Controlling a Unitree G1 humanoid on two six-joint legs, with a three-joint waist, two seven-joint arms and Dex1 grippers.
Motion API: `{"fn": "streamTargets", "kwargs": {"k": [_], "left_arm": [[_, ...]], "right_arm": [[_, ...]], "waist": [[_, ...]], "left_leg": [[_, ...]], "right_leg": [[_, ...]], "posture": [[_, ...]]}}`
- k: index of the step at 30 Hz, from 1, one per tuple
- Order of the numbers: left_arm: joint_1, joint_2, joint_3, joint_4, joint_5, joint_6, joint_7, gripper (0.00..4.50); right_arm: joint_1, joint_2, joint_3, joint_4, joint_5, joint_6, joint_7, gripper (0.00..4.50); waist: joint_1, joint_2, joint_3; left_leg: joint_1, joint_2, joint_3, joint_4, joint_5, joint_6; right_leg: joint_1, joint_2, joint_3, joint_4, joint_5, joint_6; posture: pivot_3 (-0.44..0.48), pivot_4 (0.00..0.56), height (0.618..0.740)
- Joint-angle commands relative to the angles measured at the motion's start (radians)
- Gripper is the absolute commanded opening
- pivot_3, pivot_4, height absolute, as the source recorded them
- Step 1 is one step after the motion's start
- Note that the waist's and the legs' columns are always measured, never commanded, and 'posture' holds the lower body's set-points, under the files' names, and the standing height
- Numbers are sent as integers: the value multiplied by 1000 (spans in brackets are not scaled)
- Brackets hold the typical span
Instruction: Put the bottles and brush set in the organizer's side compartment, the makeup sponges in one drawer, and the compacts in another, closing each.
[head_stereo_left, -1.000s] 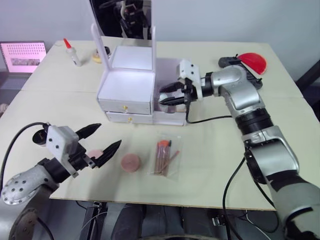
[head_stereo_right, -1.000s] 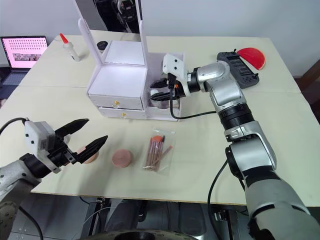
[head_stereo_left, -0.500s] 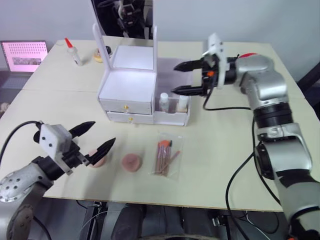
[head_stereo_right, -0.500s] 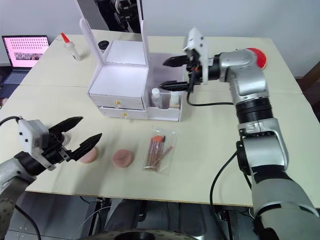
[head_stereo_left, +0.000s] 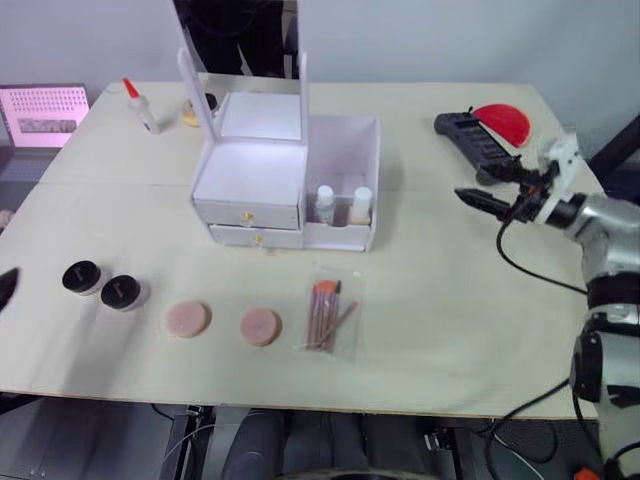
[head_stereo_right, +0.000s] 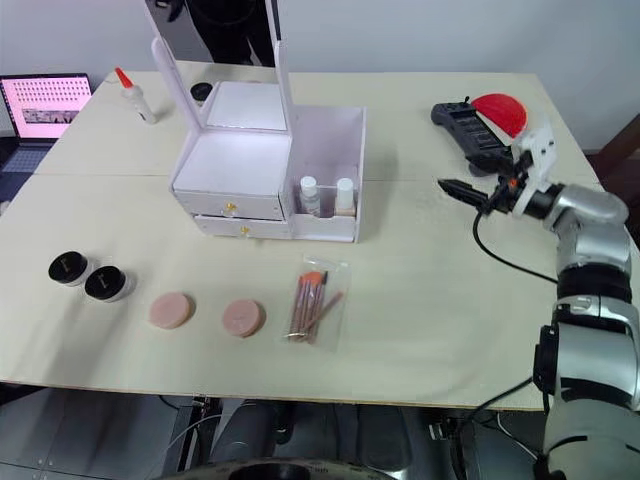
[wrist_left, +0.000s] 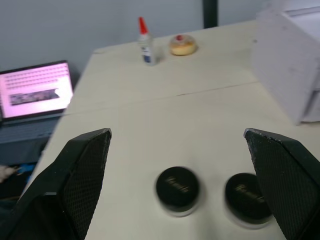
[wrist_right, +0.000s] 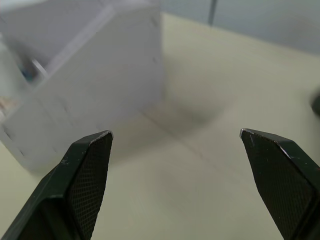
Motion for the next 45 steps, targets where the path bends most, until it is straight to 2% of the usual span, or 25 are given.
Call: {"fn": "streamTargets", "kwargs": {"k": [1,3,6,15,19,23,25,26,31,38,42,45], "left_arm": [[11,46,74,156,25,-91,-35,4500],[9,74,94,266,31,-132,-50,4500],[5,97,87,344,40,-177,-75,4500],[-34,120,46,348,38,-196,-87,4500],[-50,126,13,254,19,-156,-103,4500],[-64,108,-45,82,-29,-51,-105,4500],[-59,96,-110,-66,-70,30,-103,4500],[-57,91,-140,-133,-87,66,-98,4500],[-61,87,-252,-372,-129,189,-71,4500],[-121,133,-451,-525,-110,263,-92,4500],[-211,167,-579,-570,-98,290,-102,4500],[-312,199,-711,-622,-91,324,-114,4500]], "right_arm": [[14,-60,-65,32,7,-79,-34,4336],[36,-82,-77,67,1,-109,-48,4336],[42,-91,-84,86,3,-124,-48,4336],[41,-58,-55,53,-17,-86,-91,4336],[36,-32,-42,-7,-10,-13,-107,4336],[77,-4,-16,-114,-6,17,-82,4336],[92,6,-1,-188,10,100,-72,4336],[106,7,7,-234,13,121,-64,4336],[189,-12,37,-512,66,330,-36,4336],[293,-97,36,-946,259,652,38,4336],[320,-151,11,-1125,394,755,90,4336],[339,-183,11,-1231,439,810,74,4336]], "waist": [[-3,0,0],[-4,0,0],[-8,0,0],[-12,0,0],[-9,0,0],[-4,0,0],[-10,1,0],[-13,2,0],[-1,2,0],[2,2,0],[5,2,0],[19,2,0]], "left_leg": [[0,0,0,0,0,0],[1,0,0,0,0,0],[2,1,0,-1,0,0],[2,1,1,-1,0,0],[2,1,1,-1,0,0],[3,1,1,-1,0,0],[3,0,-2,-1,0,0],[2,-9,-18,-1,0,1],[2,-2,-15,-1,0,-1],[2,-2,-12,-1,0,-1],[2,-1,-11,0,0,-1],[2,-1,-10,0,0,-1]], "right_leg": [[0,0,0,0,0,0],[0,0,0,0,0,0],[0,0,0,0,0,-1],[1,0,2,0,0,-1],[0,0,2,1,0,-1],[1,0,2,1,0,0],[3,0,1,1,0,0],[11,-6,-12,1,-2,6],[7,0,-10,2,-2,7],[7,-1,-8,1,-3,2],[7,-1,-7,0,-2,0],[7,-1,-8,0,-2,0]], "posture": [[0,150,740],[0,150,740],[0,150,740],[0,150,740],[0,150,740],[0,150,740],[0,150,740],[0,150,740],[0,150,740],[0,150,740],[0,150,740],[0,150,740]]}}
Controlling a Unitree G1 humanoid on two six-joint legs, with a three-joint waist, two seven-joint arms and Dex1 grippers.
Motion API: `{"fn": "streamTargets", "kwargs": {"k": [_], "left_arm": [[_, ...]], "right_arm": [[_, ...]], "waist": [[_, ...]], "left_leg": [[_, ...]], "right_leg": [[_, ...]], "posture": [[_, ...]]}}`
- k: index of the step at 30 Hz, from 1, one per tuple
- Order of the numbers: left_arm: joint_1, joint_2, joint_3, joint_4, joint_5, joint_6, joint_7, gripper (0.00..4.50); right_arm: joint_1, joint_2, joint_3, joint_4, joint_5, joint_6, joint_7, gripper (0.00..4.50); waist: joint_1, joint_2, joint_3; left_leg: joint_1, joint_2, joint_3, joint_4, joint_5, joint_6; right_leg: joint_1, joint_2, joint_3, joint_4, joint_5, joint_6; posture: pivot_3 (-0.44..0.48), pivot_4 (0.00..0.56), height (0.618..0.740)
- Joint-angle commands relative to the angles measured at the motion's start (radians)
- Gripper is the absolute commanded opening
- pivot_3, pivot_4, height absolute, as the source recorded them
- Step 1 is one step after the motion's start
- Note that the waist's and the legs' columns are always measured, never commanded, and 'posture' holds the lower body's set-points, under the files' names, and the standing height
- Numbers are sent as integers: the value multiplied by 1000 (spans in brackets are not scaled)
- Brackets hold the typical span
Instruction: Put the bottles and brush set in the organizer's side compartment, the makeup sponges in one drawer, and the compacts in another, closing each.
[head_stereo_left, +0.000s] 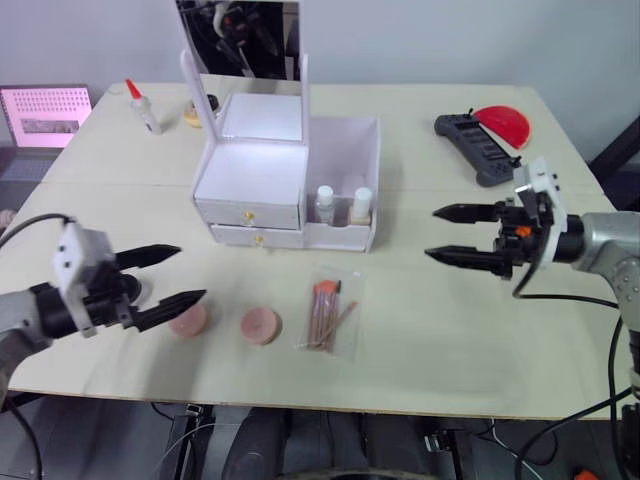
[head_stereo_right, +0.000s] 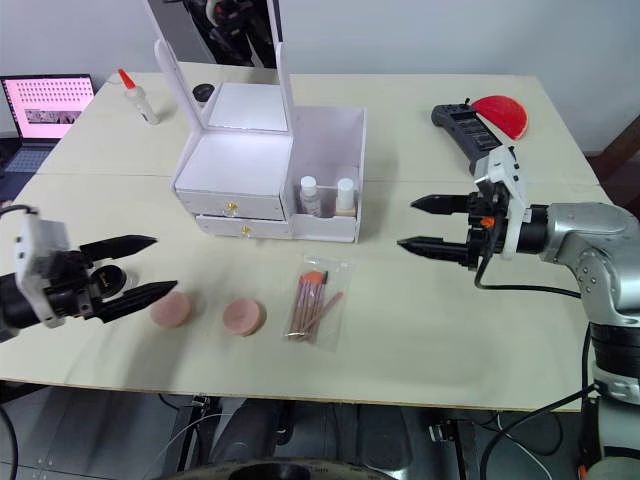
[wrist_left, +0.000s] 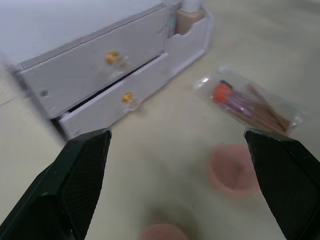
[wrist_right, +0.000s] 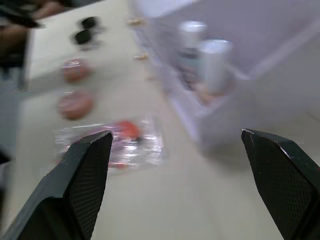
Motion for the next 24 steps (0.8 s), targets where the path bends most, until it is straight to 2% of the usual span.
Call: {"fn": "streamTargets", "kwargs": {"k": [1,5,7,8,10,11,13,15,17,19,20,22,24], "left_arm": [[-115,29,-125,-76,-2,45,-4,4500],[-320,6,-260,-87,-30,135,30,4500],[-417,-31,-320,-93,-96,192,18,4500],[-466,-62,-354,-92,-110,212,24,4242],[-534,-95,-426,-82,-105,254,13,3609],[-555,-97,-470,-81,-89,274,-1,3147],[-581,-98,-558,-75,-39,296,-21,2099],[-596,-101,-668,-61,69,254,-45,988],[-604,-100,-730,-49,135,220,-72,52],[-610,-116,-766,-38,189,189,-73,52],[-618,-133,-803,-18,254,135,-67,52],[-632,-154,-857,16,363,44,-62,52],[-631,-176,-882,44,431,-10,-51,52]], "right_arm": [[16,-41,-30,-136,58,46,-21,4336],[86,-90,-21,-256,40,109,-114,4336],[121,-85,-44,-311,90,152,-151,4336],[136,-76,-59,-333,137,206,-183,4438],[149,-48,-70,-352,188,281,-257,4500],[147,-29,-75,-347,224,332,-301,4500],[122,21,-91,-308,308,472,-411,4500],[95,76,-99,-257,384,619,-501,4500],[72,124,-112,-227,439,727,-565,4500],[62,162,-96,-206,484,819,-622,4500],[72,160,-46,-184,532,837,-656,4500],[76,169,18,-124,615,844,-739,4500],[49,225,33,-36,670,844,-840,4500]], "waist": [[12,0,0],[27,0,0],[32,0,0],[35,0,0],[34,-1,0],[32,-1,0],[30,-1,0],[29,-1,0],[30,-1,0],[33,-1,0],[35,-1,0],[38,-1,0],[38,-2,0]], "left_leg": [[0,0,1,0,0,0],[-1,0,1,0,0,0],[-3,0,1,1,0,0],[-3,0,1,1,0,0],[-4,0,1,2,0,0],[-4,0,1,2,0,0],[-4,0,1,2,0,1],[-4,0,1,2,0,1],[-4,0,1,3,0,1],[-5,0,1,3,0,1],[-6,0,1,3,1,1],[-7,0,1,3,1,1],[-7,0,1,3,1,1]], "right_leg": [[0,0,0,0,0,0],[-1,0,0,0,0,0],[-2,0,0,0,1,2],[-2,0,0,0,2,3],[-2,0,0,0,2,4],[-2,0,0,0,2,4],[-3,1,0,0,2,4],[-3,1,0,0,2,4],[-3,1,0,0,1,0],[-4,1,0,0,1,0],[-4,1,0,0,1,0],[-4,1,0,0,1,0],[-4,1,0,-1,1,1]], "posture": [[0,150,740],[0,150,740],[0,150,740],[0,150,740],[0,150,740],[0,150,740],[0,150,740],[0,150,740],[0,150,740],[0,150,740],[0,150,740],[0,150,740],[0,150,740]]}}
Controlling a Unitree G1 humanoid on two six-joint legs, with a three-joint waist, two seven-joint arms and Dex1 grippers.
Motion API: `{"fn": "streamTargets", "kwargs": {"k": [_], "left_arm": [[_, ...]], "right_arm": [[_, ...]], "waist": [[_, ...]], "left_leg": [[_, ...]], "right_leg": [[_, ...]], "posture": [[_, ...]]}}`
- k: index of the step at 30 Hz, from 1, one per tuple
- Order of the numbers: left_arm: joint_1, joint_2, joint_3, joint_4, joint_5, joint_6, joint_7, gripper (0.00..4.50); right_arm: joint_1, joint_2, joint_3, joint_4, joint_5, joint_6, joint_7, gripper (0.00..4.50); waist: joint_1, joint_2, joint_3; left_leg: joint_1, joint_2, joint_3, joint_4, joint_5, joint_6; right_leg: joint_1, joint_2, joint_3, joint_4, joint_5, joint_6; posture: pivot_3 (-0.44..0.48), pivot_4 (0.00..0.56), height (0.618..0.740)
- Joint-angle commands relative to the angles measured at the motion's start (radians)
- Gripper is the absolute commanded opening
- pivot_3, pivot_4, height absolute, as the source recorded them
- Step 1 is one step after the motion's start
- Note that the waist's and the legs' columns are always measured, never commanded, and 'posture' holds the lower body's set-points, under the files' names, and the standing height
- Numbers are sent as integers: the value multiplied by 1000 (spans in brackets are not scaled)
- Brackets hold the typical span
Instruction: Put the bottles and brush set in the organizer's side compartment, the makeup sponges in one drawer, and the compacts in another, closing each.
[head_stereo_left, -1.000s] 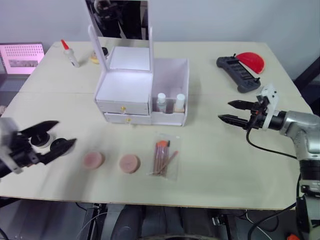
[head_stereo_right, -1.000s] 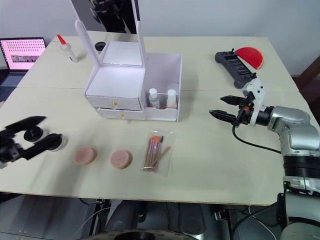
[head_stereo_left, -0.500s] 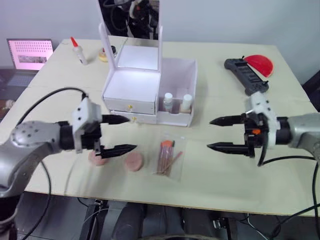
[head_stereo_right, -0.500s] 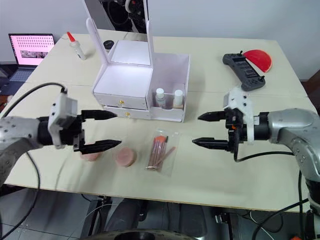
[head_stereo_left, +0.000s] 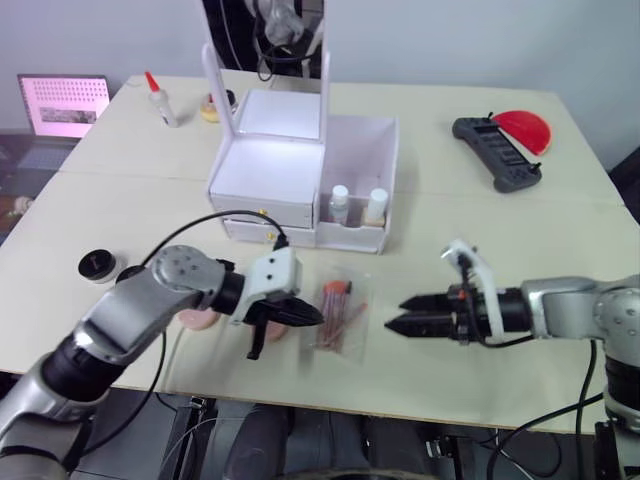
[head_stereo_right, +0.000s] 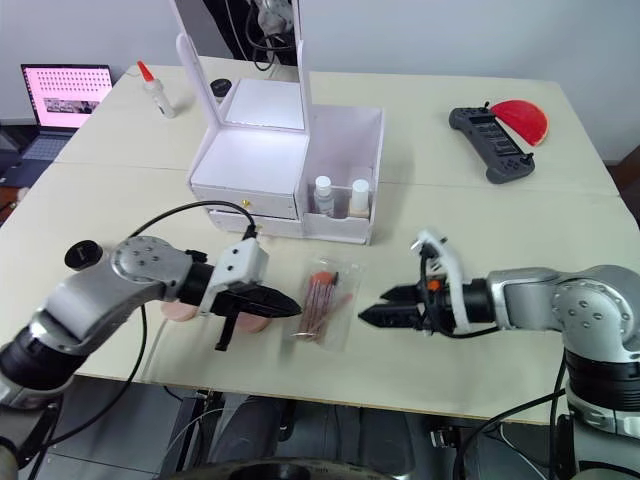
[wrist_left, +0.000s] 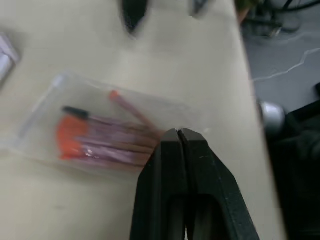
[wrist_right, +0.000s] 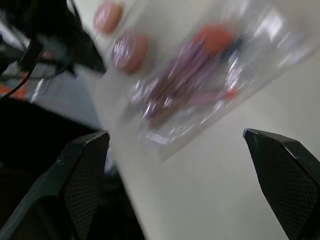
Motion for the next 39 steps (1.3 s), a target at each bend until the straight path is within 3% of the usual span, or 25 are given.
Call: {"fn": "streamTargets", "kwargs": {"k": [1,10,14,17,28,34,39], "left_arm": [[-7,-28,-39,36,133,-113,19,52],[31,-93,-86,90,270,-77,74,52],[35,-85,-111,107,321,-45,72,52],[41,-69,-112,104,345,-21,68,52],[104,-51,-2,30,296,76,84,52],[111,-39,40,14,289,103,92,52],[109,-32,71,6,279,125,98,52]], "right_arm": [[-43,81,17,142,144,8,-172,4500],[-116,155,137,344,279,8,-476,4500],[-144,210,156,416,309,0,-580,4500],[-149,257,168,447,346,-22,-653,4500],[-113,345,254,517,598,-203,-931,4500],[-134,347,338,523,699,-259,-982,4500],[-201,368,374,584,678,-257,-959,4500]], "waist": [[-2,0,0],[-25,-1,-1],[-35,-4,-5],[-35,-10,-10],[-67,-6,-14],[-77,-6,-14],[-81,-6,-14]], "left_leg": [[0,0,0,0,0,0],[0,0,-1,1,0,1],[10,2,-1,-1,0,1],[11,14,-1,-1,0,1],[16,42,-2,-4,0,1],[15,52,-2,-5,0,2],[14,56,-2,-6,-1,3]], "right_leg": [[0,0,0,0,0,0],[0,1,0,2,2,3],[7,3,0,3,2,2],[8,15,0,-1,2,-4],[4,44,0,1,8,-26],[0,55,1,2,10,-35],[-4,61,4,2,11,-38]], "posture": [[0,150,740],[0,150,740],[0,150,740],[0,150,740],[0,150,740],[0,150,740],[0,150,740]]}}
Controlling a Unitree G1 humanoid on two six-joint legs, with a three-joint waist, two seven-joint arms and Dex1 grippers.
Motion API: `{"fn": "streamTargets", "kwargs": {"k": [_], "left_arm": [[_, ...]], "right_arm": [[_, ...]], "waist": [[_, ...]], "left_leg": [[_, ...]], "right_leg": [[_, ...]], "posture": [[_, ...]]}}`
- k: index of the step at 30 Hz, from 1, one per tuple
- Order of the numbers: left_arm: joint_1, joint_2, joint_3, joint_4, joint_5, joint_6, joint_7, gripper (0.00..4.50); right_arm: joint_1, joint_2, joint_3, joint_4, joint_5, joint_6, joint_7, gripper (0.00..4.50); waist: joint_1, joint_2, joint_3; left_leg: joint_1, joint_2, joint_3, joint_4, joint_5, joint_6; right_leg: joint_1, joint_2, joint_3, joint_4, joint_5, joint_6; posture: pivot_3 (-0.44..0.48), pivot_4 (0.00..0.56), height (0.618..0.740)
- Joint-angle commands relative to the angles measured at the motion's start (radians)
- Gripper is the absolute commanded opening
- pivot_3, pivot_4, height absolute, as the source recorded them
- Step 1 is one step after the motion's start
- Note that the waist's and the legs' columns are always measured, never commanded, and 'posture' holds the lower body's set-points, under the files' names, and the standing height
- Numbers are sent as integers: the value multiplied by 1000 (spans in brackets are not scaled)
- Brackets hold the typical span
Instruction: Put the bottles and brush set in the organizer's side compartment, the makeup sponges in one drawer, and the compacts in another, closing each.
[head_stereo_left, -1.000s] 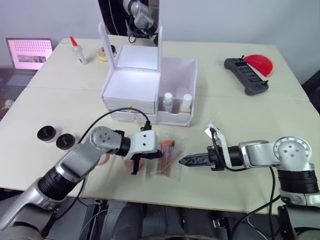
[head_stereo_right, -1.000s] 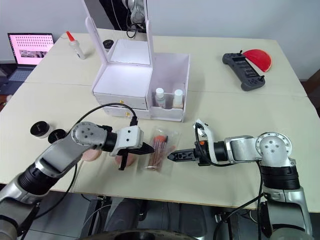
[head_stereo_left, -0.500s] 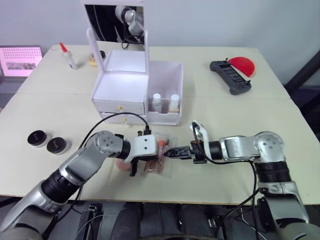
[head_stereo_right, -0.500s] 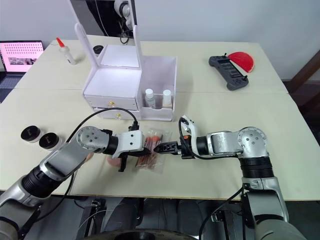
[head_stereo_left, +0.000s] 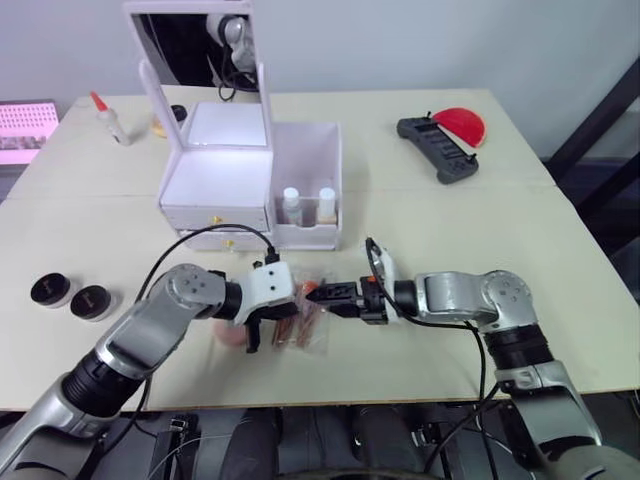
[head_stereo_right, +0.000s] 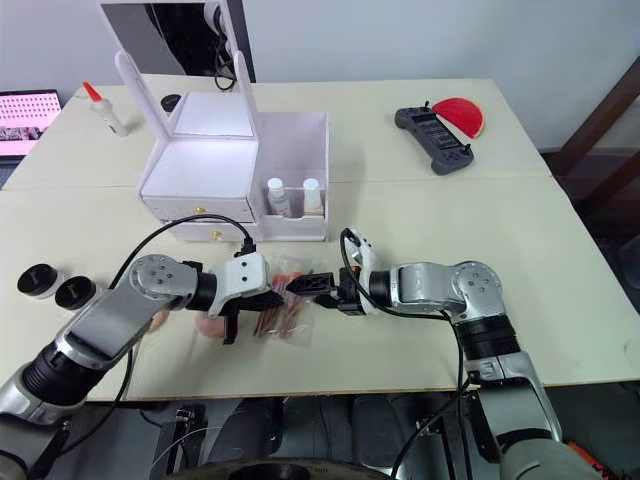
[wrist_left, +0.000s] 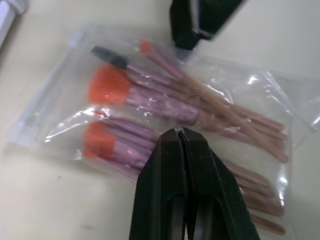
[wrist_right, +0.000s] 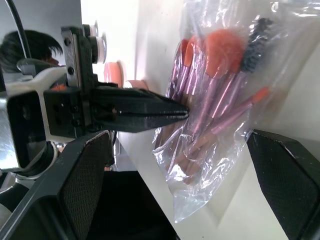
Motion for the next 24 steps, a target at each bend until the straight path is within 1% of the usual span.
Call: {"fn": "streamTargets", "kwargs": {"k": [1,5,8,13,20,24], "left_arm": [[1,15,44,-29,-12,20,10,52],[14,22,68,-60,-34,53,16,52],[30,36,74,-89,-47,75,19,52],[69,47,67,-105,-41,91,37,52],[85,51,137,-99,-73,134,76,52],[119,71,148,-104,-82,152,83,52]], "right_arm": [[-23,32,80,61,-42,15,4,4500],[-62,53,89,102,-78,33,33,4500],[-81,70,89,131,-119,51,60,4500],[-99,90,72,164,-165,80,102,4500],[-117,121,48,199,-224,118,157,4500],[-139,162,31,229,-286,132,194,4500]], "waist": [[0,0,0],[0,0,0],[-1,1,0],[-1,1,0],[-1,2,0],[-3,2,0]], "left_leg": [[-1,2,1,0,0,0],[-1,10,4,-1,0,1],[-1,13,5,-2,0,1],[0,15,6,-2,-1,1],[0,18,7,-3,-1,2],[0,25,10,-3,-2,4]], "right_leg": [[-1,2,1,0,2,-3],[-5,10,2,0,3,-6],[-7,13,3,1,5,-12],[-7,17,6,1,4,-12],[-9,19,8,0,4,-12],[-11,27,9,0,6,-16]], "posture": [[0,150,740],[0,150,740],[0,150,740],[0,150,740],[0,150,740],[0,150,740]]}}
